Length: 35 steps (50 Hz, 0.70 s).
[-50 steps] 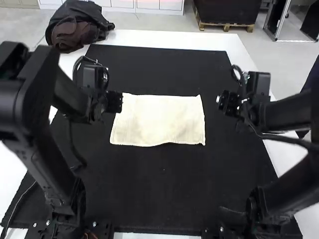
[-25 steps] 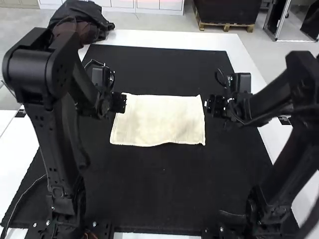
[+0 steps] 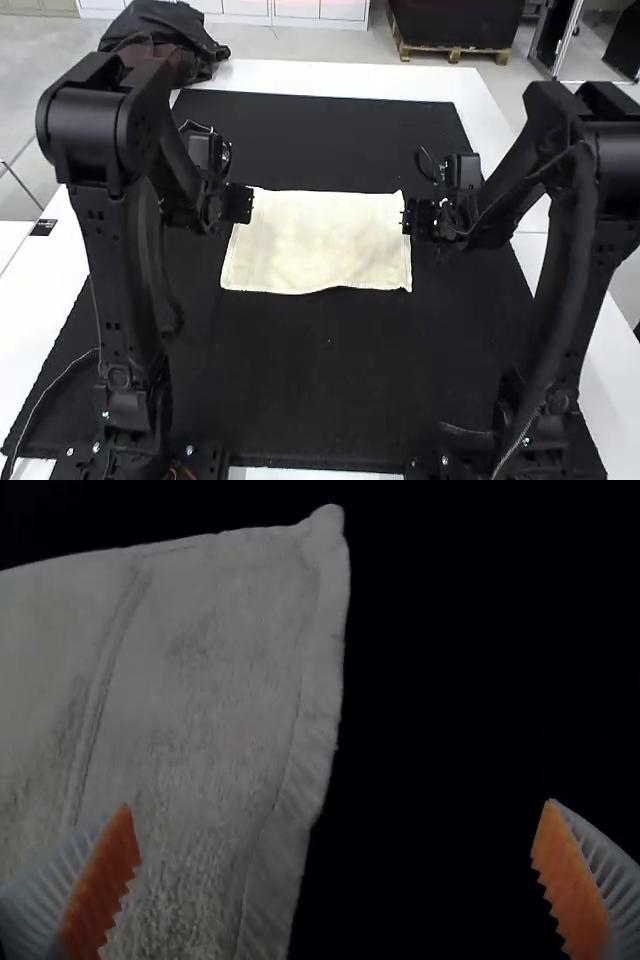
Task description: Fold the towel.
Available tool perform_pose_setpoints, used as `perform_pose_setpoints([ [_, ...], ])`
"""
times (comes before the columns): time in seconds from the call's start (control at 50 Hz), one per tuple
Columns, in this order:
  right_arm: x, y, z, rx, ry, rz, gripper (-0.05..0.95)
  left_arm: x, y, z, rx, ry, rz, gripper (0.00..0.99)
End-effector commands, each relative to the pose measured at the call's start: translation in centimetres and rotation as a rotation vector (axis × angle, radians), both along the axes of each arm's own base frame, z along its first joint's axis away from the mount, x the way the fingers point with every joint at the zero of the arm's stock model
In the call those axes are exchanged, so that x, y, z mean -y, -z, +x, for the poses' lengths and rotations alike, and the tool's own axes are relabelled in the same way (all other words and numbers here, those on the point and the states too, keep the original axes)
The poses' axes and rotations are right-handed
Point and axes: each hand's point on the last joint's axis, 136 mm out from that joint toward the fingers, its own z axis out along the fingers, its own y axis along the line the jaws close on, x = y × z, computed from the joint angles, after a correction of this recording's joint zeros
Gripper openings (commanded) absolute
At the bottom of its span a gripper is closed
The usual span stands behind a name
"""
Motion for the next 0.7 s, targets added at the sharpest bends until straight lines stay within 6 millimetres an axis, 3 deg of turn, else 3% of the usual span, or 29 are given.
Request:
perform_pose_setpoints([
  [0.0,-1.1,-0.6,1.4,0.037,-0.036,0.006,0.91,-0.1,-0.9,1.2,0.037,0.009,0.002,0.959],
  [0.42,-1.9,1.6,4.6,0.019,-0.049,0.012,0.91,0.4,1.0,3.4,0.023,0.018,0.001,0.959],
  [0.68,-3.1,2.9,5.3,0.005,-0.069,0.011,0.91,0.8,2.5,3.4,-0.006,0.026,0.000,0.959],
])
